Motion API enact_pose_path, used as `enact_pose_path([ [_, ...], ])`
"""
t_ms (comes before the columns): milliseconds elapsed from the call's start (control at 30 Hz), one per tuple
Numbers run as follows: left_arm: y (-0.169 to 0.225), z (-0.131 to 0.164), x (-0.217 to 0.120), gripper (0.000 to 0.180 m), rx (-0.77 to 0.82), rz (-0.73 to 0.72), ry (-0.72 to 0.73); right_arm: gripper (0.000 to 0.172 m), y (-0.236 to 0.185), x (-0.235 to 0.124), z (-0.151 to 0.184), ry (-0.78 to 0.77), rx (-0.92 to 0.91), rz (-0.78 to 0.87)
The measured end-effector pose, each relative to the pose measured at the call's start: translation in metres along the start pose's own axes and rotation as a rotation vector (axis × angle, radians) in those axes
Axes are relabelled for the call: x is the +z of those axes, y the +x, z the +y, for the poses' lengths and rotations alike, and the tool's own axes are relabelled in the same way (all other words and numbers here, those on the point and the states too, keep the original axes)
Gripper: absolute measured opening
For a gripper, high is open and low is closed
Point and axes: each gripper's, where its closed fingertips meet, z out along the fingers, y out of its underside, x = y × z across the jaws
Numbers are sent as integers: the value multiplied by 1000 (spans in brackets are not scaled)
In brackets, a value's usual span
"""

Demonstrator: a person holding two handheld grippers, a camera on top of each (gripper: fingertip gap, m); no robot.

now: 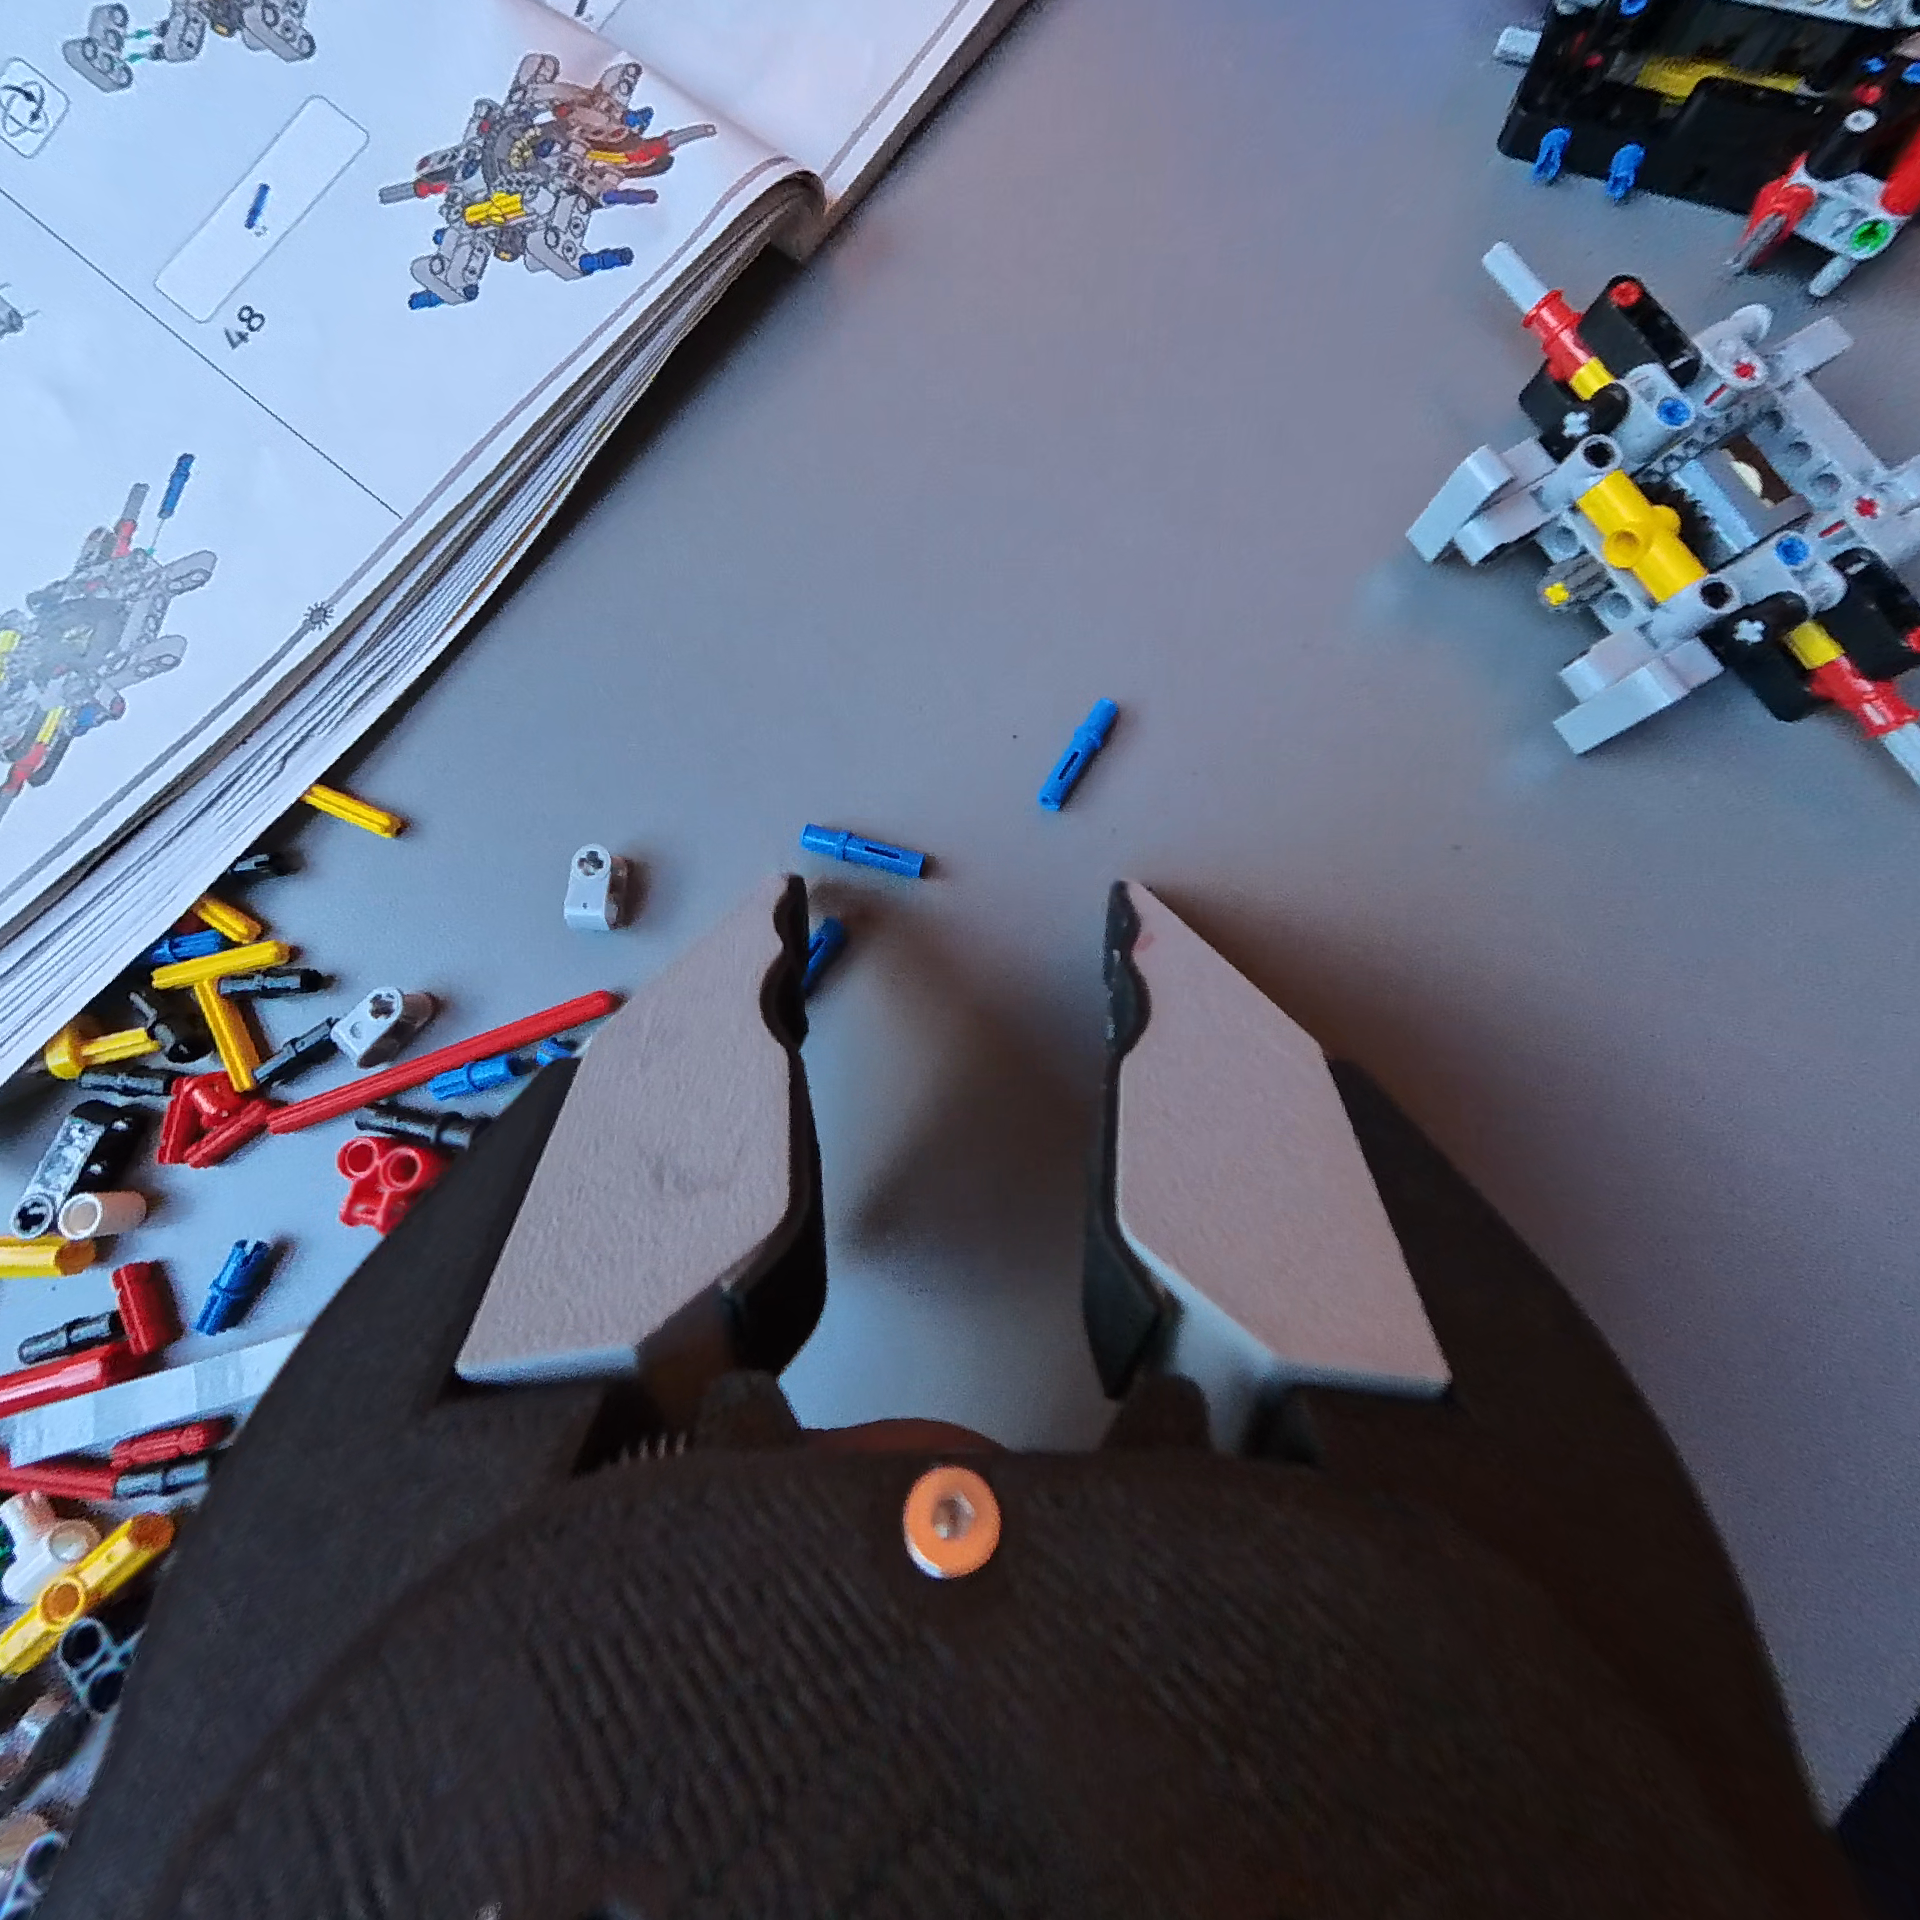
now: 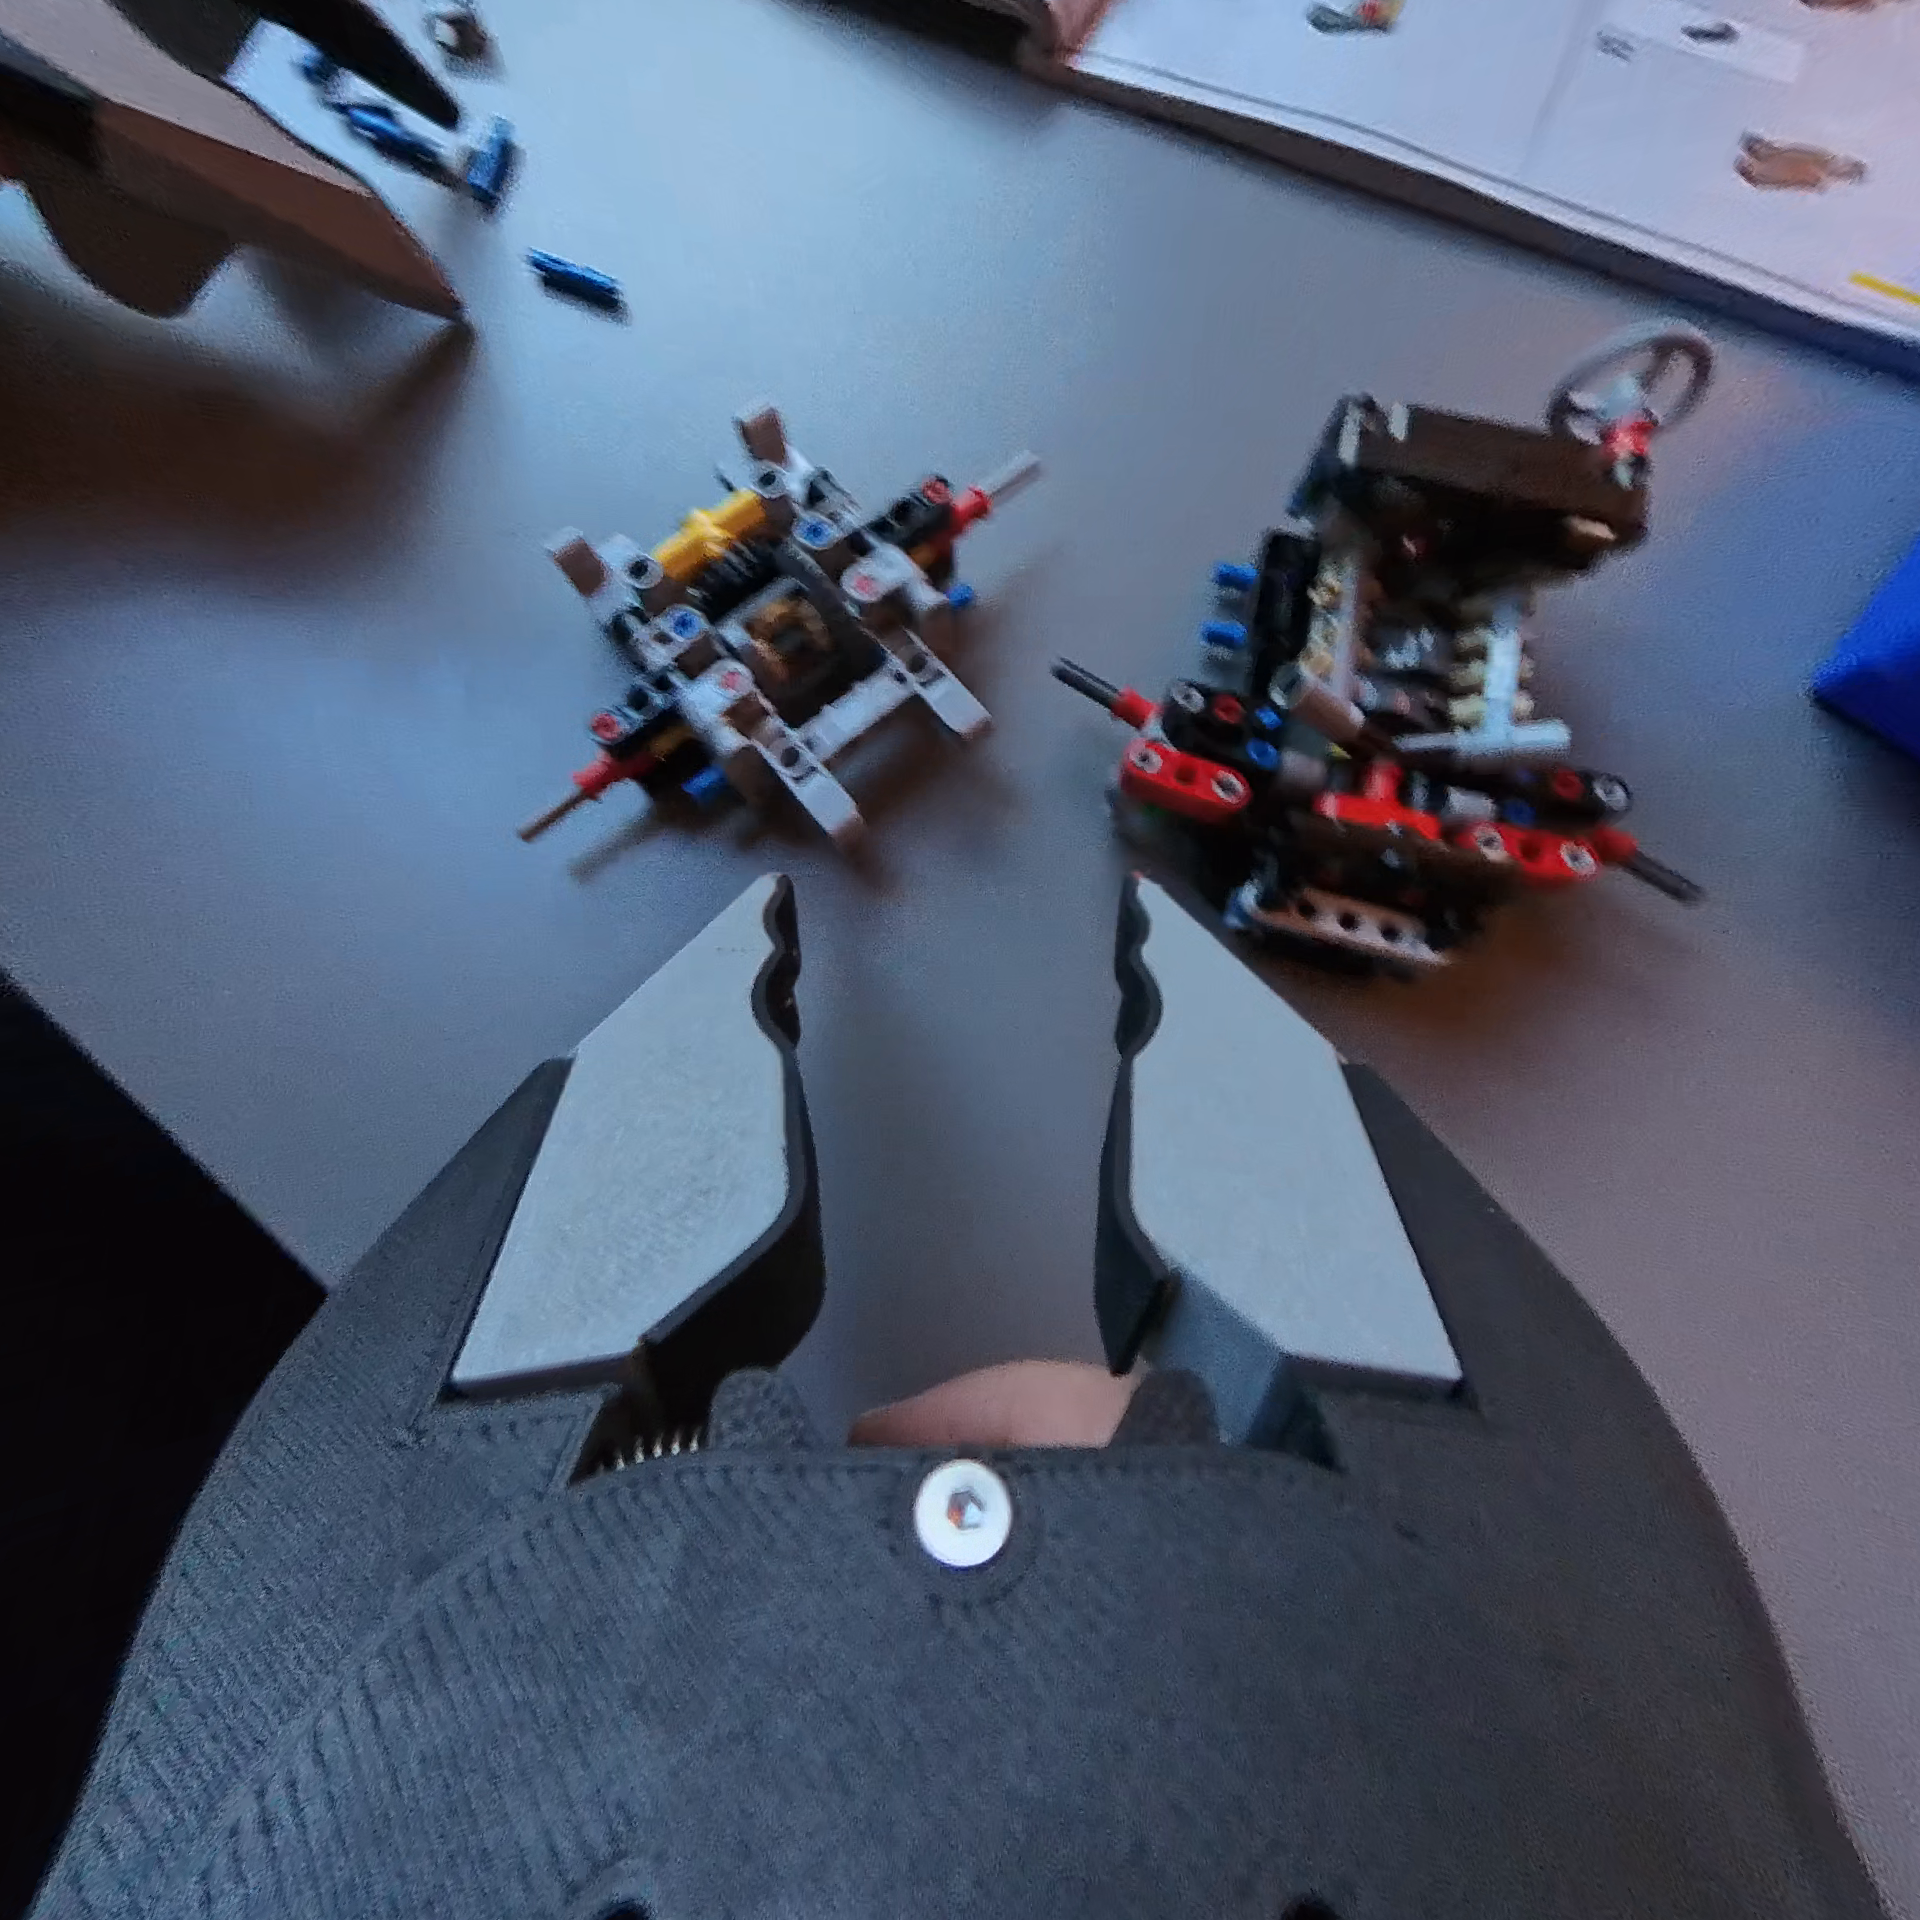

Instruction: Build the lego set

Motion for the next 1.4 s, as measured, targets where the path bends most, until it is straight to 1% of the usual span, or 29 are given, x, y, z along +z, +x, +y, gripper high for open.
enact_pose_path([
  [100, 5, -1, 1, 56, 7, 0, 15, 59, 12, 4, 17, -24, 25, 46],
  [133, 7, -1, 1, 57, 11, 2, 16, 61, 14, 5, 17, -7, 38, 47],
  [200, 14, -3, 1, 58, 16, 11, 21, 55, 18, 6, 16, 2, 43, 51],
  [400, 38, -16, -4, 58, 51, 47, 76, 59, 16, 21, 3, 4, 1, 15],
  [467, 49, -22, -6, 58, 60, 84, 96, 59, 12, 26, -3, 7, -21, -9],
  [567, 68, -33, -11, 60, 70, 150, 126, 64, 6, 34, -10, 8, -49, -42],
  [633, 74, -40, -12, 60, 81, 152, 140, 70, 1, 39, -14, 6, -61, -56],
  [733, 75, -43, -9, 59, 80, 115, 133, 80, -5, 42, -16, 1, -73, -68],
  [833, 66, -38, -5, 58, 60, 70, 119, 88, -7, 41, -14, -4, -67, -65],
  [967, 51, -29, -2, 57, 24, 28, 102, 91, -8, 41, -13, -4, -78, -80],
  [1000, 47, -28, -1, 57, 19, 10, 101, 93, -10, 40, -13, -6, -89, -92],
  [1067, 40, -25, -1, 56, 12, -17, 104, 107, -17, 41, -11, -18, -124, -126],
  [1233, 39, -20, 4, 56, 4, -22, 94, 158, -39, 43, 0, -77, -235, -229],
  [1400, 43, -21, 2, 55, 23, -35, 99, 157, -40, 43, -1, -74, -235, -230],
])
